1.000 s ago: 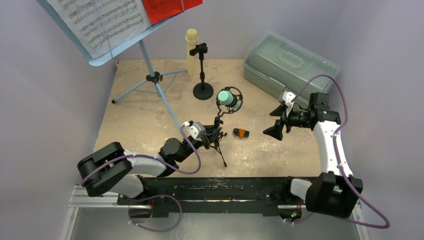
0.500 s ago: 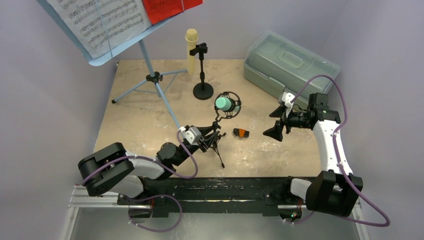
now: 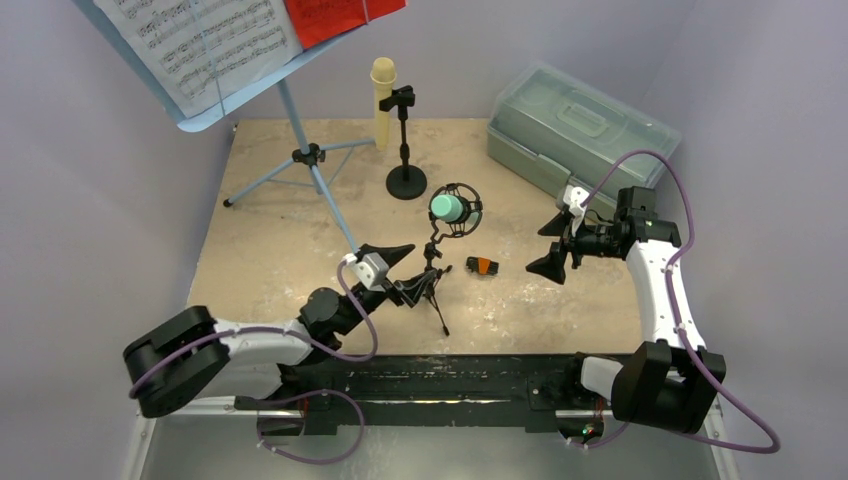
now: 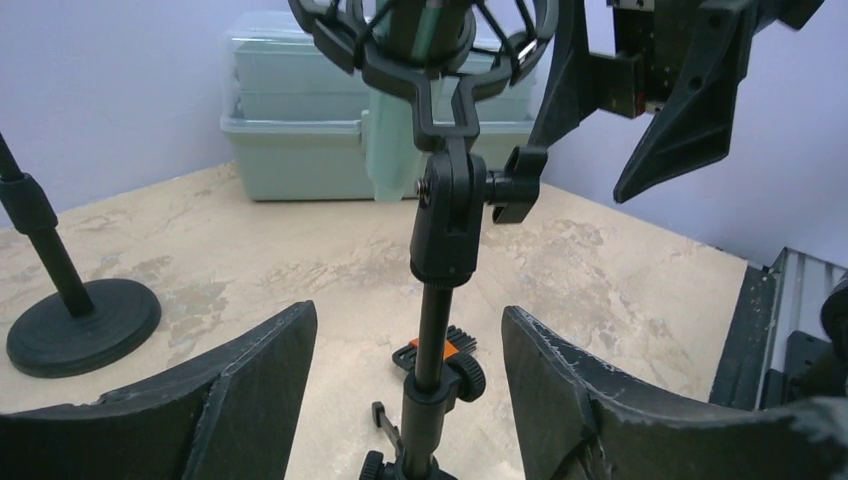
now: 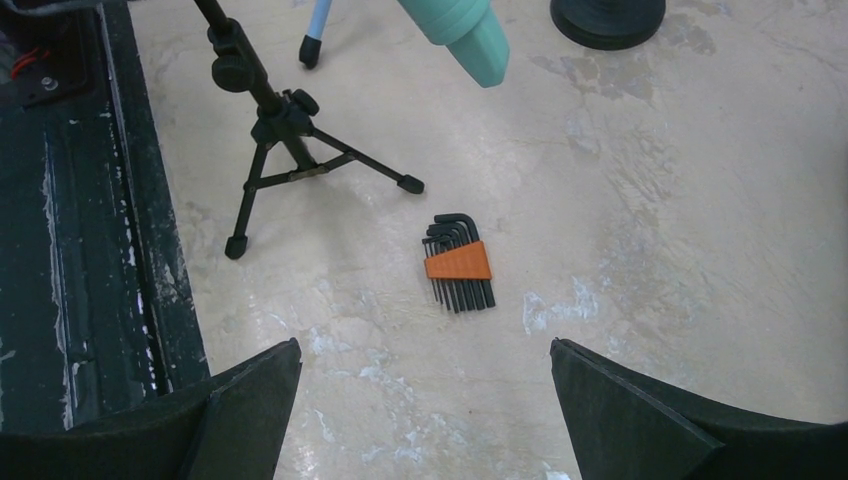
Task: Pack up the instrument practice props
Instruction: Place the microphone stand with the microphone at the center of the board.
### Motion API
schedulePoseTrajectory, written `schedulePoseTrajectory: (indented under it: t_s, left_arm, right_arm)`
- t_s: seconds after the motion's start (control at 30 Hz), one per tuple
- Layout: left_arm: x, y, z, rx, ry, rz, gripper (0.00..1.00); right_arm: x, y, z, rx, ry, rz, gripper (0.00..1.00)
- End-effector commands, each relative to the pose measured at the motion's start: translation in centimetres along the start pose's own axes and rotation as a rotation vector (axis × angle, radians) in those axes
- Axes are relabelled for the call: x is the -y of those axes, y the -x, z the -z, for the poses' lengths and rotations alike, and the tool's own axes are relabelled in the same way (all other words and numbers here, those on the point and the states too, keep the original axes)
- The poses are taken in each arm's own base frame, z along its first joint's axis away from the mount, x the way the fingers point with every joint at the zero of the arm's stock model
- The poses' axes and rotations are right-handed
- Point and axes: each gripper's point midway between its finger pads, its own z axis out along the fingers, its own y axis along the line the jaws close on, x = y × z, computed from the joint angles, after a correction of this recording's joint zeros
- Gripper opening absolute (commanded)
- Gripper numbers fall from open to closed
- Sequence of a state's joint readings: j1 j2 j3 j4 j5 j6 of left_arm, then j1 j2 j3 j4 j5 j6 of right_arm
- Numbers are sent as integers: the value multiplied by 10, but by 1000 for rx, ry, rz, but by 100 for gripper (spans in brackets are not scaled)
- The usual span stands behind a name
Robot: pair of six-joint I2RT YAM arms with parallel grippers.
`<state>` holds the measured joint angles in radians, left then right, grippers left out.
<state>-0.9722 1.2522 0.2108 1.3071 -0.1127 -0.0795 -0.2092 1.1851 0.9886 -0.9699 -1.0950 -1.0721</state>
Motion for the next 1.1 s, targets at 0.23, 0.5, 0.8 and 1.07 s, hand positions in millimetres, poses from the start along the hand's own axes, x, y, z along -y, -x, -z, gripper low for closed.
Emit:
schedulePoseTrajectory:
  t_s: [0.23, 0.5, 0.8, 1.07]
  left_arm:
    - [7, 17, 12, -233, 10, 98, 77]
    - [14, 73, 6, -236, -31, 51, 79]
    - [15, 113, -7, -186, -80, -103, 84]
    - [20, 140, -22, -15, -136, -279, 84]
  right_arm:
    - [-3, 6, -1, 19, 20, 27, 99]
    - [-3, 5, -1, 17, 21, 22, 99]
    - [-3, 4, -1, 14, 21, 24, 99]
    - [-4, 4, -1, 13, 23, 26, 99]
